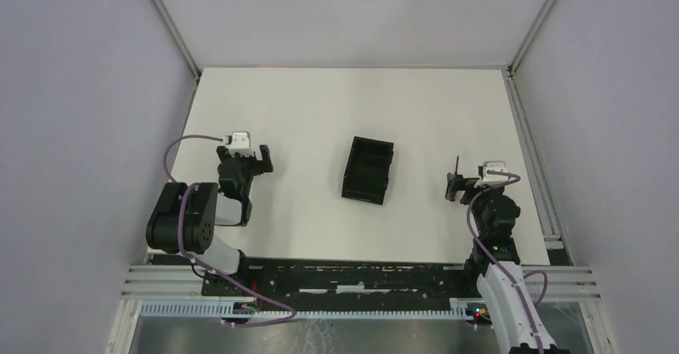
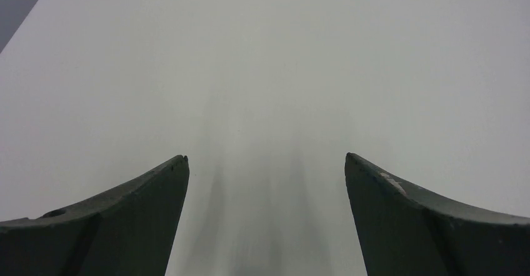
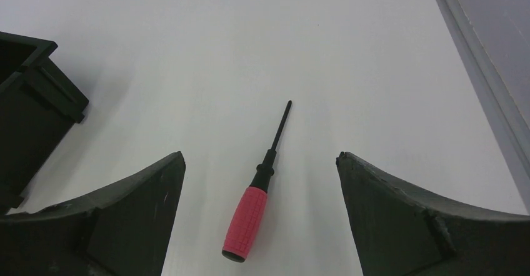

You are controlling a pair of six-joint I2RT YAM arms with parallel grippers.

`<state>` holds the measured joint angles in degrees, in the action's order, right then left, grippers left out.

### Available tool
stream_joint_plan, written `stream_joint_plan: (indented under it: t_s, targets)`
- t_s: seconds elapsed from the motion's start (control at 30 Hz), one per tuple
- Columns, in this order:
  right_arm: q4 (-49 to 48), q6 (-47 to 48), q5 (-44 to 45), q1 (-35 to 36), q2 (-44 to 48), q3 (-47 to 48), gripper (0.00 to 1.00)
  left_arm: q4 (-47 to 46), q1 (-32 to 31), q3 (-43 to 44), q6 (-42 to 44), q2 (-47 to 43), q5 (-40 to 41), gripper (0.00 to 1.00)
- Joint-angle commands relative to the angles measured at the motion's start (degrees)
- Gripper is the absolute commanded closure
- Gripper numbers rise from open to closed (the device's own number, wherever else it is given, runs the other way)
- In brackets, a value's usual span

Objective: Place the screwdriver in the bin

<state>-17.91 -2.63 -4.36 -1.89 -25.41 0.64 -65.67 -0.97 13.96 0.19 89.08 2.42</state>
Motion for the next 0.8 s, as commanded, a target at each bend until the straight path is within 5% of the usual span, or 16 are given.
stream_joint_plan:
  t_s: [0.0, 0.27, 0.47, 0.67, 0.77]
  targets:
    - [1.66, -3.86, 2.96, -0.13, -0.56, 1.31, 0.02, -1.65, 0.36, 0.28, -1.86, -0.91, -0.48, 0.0]
    - [8.94, -15.1, 7.47, -0.14, -2.53, 15.88, 0.02, -1.65, 0.36, 0.28, -1.86, -0.84, -0.48, 0.0]
    - [8.04, -7.32, -9.2, -0.13, -7.81, 29.41, 0.02, -1.64, 0.36, 0.28, -1.86, -0.84, -0.48, 0.0]
    - [46.02, -5.86, 2.95, -0.17, -35.18, 61.94, 0.04, -1.66, 0.36, 0.28, -1.84, -0.84, -0.46, 0.0]
    - [50.2, -4.71, 2.17, -0.08, -43.82, 65.01, 0.05, -1.66, 0.36, 0.28, -1.86, -0.86, -0.48, 0.0]
